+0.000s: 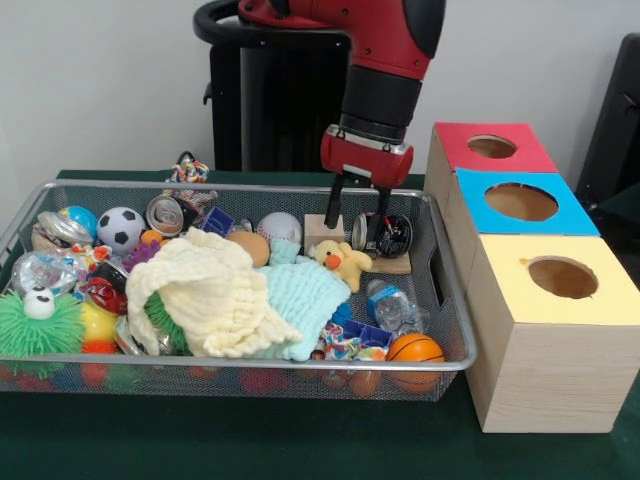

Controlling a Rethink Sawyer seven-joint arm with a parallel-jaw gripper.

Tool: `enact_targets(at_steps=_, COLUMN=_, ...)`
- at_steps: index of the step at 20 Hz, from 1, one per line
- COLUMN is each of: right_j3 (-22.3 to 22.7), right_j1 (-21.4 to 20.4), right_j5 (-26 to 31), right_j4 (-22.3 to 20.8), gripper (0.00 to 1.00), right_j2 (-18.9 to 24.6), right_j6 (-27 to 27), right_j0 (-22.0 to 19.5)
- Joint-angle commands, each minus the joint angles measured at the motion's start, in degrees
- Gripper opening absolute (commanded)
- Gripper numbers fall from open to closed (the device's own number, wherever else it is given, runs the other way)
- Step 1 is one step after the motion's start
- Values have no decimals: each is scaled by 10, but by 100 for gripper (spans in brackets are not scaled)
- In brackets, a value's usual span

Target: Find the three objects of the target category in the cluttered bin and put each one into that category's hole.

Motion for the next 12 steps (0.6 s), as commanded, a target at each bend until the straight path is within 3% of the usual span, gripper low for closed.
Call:
enact_targets(at_steps=1, right_j3=3, right_j1=28, right_j5=-36, right_j4=24, gripper=100, right_j2=48, right_j6=136, right_j0=-22)
enact_targets(at_steps=12, right_j3=-12, right_j1=55, right_j5=-71, right_j4=23, gripper=100, right_j2=30, right_j6=126, right_j0=-12)
